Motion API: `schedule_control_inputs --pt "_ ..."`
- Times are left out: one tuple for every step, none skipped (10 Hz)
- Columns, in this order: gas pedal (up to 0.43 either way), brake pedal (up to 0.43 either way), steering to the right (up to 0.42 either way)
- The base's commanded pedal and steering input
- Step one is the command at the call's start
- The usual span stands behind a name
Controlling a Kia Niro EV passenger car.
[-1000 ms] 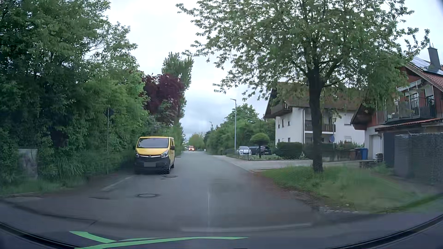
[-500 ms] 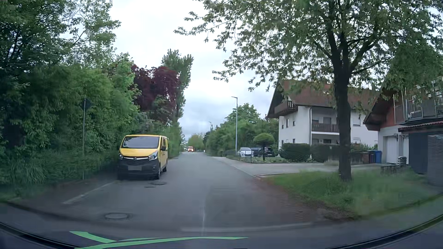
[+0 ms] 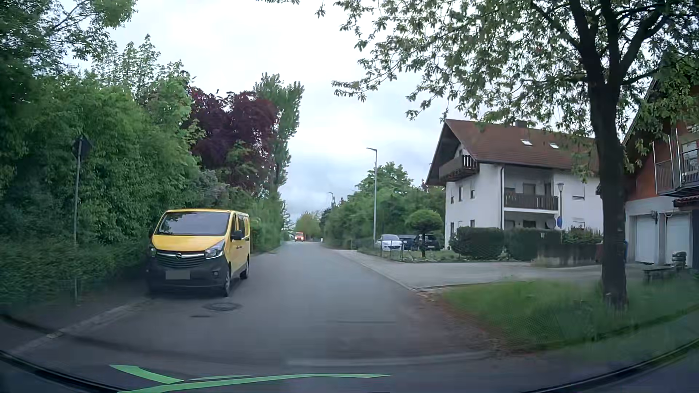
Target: Follow the waypoints while adhering to traffic rules and regulations
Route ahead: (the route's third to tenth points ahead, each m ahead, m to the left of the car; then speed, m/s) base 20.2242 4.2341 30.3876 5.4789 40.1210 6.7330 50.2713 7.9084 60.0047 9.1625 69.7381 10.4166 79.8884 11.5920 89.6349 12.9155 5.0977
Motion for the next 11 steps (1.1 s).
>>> schedule_control_inputs --pt "0.067 0.000 -0.003" --pt "0.067 0.000 -0.003" --pt "0.067 0.000 -0.004" --pt "0.067 0.000 -0.008" --pt "0.067 0.000 -0.010" --pt "0.067 0.000 -0.010" --pt "0.079 0.000 -0.012" --pt "0.079 0.000 -0.014" --pt "0.079 0.000 -0.015" --pt "0.079 0.000 -0.016" --pt "0.079 0.000 -0.009"
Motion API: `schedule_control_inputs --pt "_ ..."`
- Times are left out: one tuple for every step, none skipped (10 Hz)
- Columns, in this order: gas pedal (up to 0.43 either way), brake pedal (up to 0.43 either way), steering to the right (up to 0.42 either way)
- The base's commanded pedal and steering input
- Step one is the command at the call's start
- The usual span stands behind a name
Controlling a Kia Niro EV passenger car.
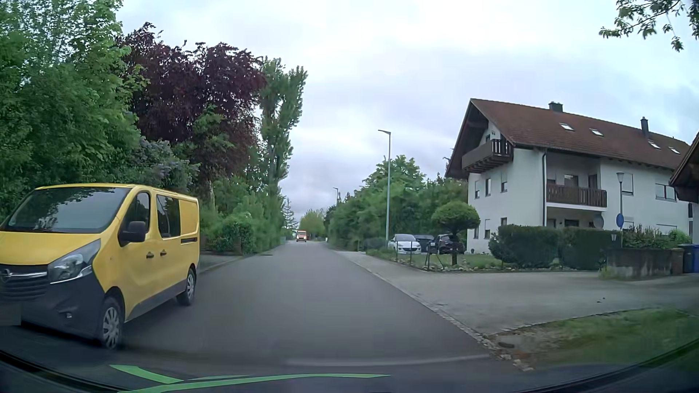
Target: Follow the waypoints while adhering to traffic rules and regulations
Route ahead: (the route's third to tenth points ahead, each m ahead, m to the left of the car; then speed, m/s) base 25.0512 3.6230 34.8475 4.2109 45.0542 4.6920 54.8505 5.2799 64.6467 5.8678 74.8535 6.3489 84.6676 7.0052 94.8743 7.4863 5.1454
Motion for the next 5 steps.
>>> schedule_control_inputs --pt "0.079 0.000 -0.006" --pt "0.079 0.000 -0.011" --pt "0.098 0.000 -0.013" --pt "0.098 0.000 -0.013" --pt "0.098 0.000 -0.013"
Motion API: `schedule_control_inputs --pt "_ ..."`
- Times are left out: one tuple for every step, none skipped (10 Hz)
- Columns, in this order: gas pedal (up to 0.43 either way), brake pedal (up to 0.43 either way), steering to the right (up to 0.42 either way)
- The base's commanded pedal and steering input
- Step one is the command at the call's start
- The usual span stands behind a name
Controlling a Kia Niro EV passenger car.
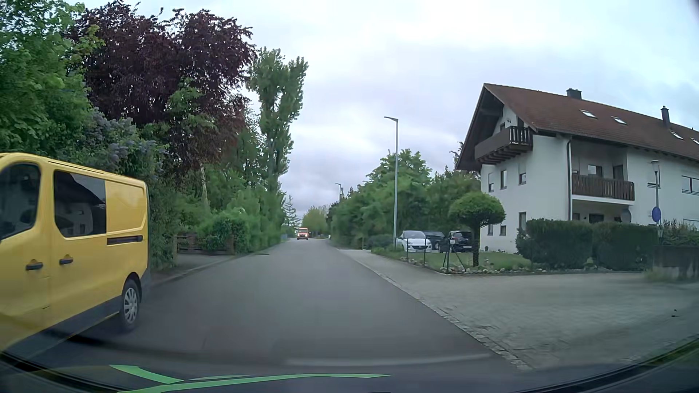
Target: Follow the waypoints while adhering to traffic rules and regulations
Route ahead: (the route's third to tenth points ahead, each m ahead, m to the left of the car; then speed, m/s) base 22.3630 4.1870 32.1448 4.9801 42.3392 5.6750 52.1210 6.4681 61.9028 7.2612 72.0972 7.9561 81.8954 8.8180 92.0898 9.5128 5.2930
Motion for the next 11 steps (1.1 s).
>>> schedule_control_inputs --pt "0.098 0.000 -0.013" --pt "0.098 0.000 -0.013" --pt "0.098 0.000 -0.016" --pt "0.110 0.000 -0.021" --pt "0.110 0.000 -0.022" --pt "0.110 0.000 -0.022" --pt "0.110 0.000 -0.022" --pt "0.110 0.000 -0.022" --pt "0.118 0.000 -0.023" --pt "0.118 0.000 -0.023" --pt "0.130 0.000 -0.022"
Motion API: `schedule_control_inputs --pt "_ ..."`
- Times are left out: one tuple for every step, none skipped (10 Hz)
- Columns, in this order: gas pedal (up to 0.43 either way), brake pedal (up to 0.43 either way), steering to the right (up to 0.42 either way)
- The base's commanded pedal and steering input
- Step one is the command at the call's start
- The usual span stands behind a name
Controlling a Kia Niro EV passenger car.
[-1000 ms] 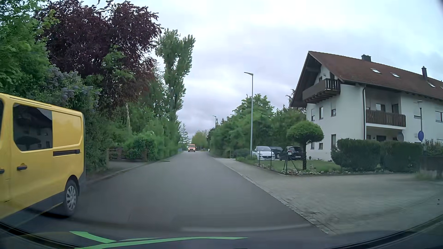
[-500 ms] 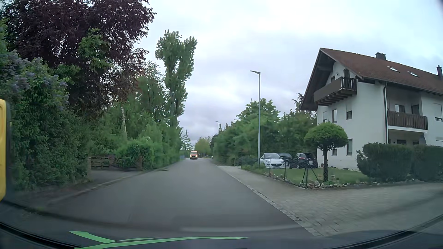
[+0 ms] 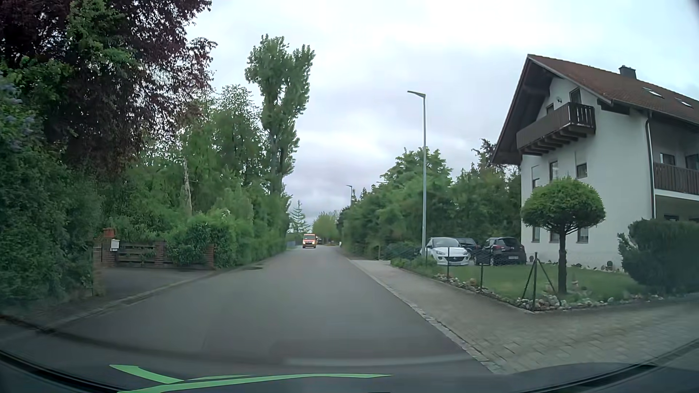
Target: Follow the waypoints while adhering to traffic rules and regulations
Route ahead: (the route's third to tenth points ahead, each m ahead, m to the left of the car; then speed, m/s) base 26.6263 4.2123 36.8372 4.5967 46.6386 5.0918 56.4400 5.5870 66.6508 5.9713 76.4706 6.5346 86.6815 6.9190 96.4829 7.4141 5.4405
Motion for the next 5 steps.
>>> schedule_control_inputs --pt "0.130 0.000 -0.022" --pt "0.130 0.000 -0.022" --pt "0.130 0.000 -0.022" --pt "0.138 0.000 -0.022" --pt "0.138 0.000 -0.020"
